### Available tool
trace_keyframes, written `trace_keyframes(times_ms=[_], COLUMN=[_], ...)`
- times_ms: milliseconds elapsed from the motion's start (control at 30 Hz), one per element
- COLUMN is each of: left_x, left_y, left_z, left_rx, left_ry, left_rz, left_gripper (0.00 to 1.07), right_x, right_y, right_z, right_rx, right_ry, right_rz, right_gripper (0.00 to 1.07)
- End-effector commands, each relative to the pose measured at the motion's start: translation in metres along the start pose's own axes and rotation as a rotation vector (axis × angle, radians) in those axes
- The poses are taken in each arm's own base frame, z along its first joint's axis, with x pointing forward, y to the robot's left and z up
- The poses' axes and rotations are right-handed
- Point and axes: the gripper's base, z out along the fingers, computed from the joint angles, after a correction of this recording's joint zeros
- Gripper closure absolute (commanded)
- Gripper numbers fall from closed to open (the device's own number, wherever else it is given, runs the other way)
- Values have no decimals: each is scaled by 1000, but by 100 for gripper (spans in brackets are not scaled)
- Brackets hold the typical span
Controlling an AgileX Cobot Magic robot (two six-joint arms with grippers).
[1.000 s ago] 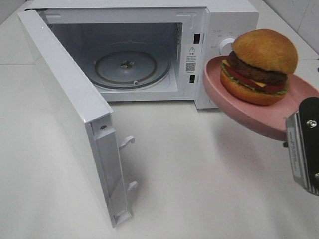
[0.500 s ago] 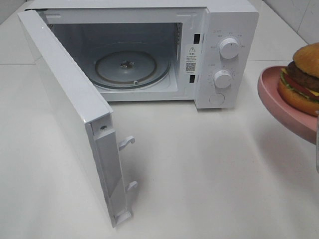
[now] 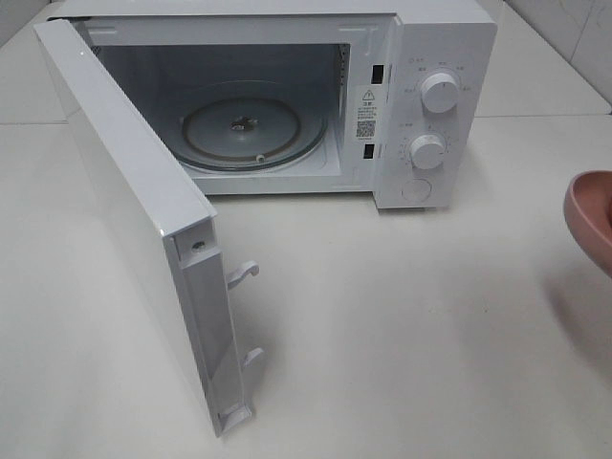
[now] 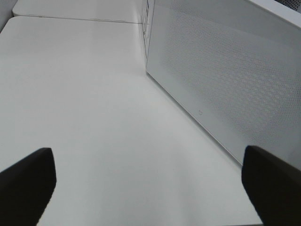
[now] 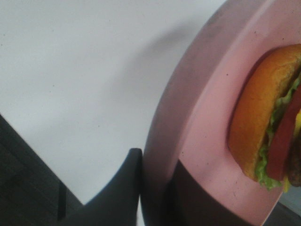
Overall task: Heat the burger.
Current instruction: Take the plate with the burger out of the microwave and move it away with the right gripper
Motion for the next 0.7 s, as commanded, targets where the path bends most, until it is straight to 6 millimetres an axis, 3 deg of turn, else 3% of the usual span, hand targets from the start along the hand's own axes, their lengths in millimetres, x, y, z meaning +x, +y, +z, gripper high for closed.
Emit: trace_keyframes(times_ms=[33,367,700], left_x=[2,2,2], left_y=[0,0,0], left_z=[-1,-1,-1], left_rx=[-5,-5,-5], left_ry=[-8,-8,-8], left_rz=[-6,-6,-6], left_gripper=[7,7,7], right_x=[3,6,-14], right_y=[-5,-14,-11], right_z=[-3,1,28], right_rx=[48,142,110], right_ry=[18,95,230], right_rz=[2,126,263], right_gripper=[107,107,106])
